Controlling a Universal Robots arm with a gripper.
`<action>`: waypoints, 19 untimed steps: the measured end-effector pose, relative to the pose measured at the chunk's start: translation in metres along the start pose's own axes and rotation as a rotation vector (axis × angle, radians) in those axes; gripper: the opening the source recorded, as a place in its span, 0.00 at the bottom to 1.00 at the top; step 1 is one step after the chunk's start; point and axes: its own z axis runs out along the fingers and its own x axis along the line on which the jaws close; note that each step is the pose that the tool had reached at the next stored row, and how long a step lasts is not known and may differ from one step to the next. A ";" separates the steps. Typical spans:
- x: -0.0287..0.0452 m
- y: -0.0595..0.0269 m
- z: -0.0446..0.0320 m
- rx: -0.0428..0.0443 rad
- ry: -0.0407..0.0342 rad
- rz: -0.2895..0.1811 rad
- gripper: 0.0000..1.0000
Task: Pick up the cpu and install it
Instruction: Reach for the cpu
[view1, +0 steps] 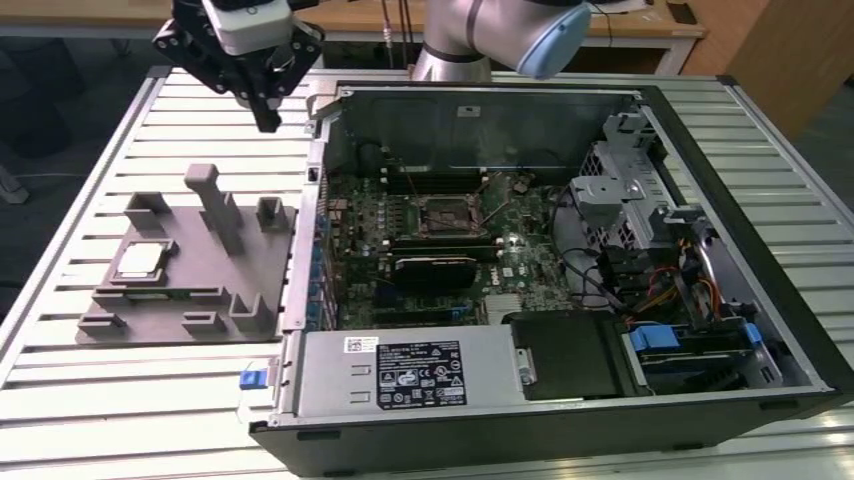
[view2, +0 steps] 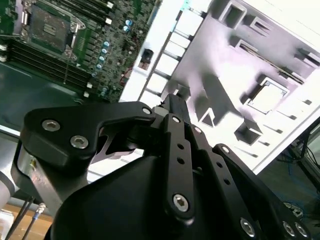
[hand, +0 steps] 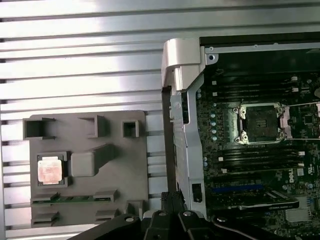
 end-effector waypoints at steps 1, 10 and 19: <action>0.0025 -0.0002 0.0004 0.0000 0.0000 0.000 0.11; 0.0217 -0.0020 0.0047 0.0000 0.0000 0.000 0.11; 0.0390 -0.0039 0.0106 0.0000 0.0002 0.000 0.11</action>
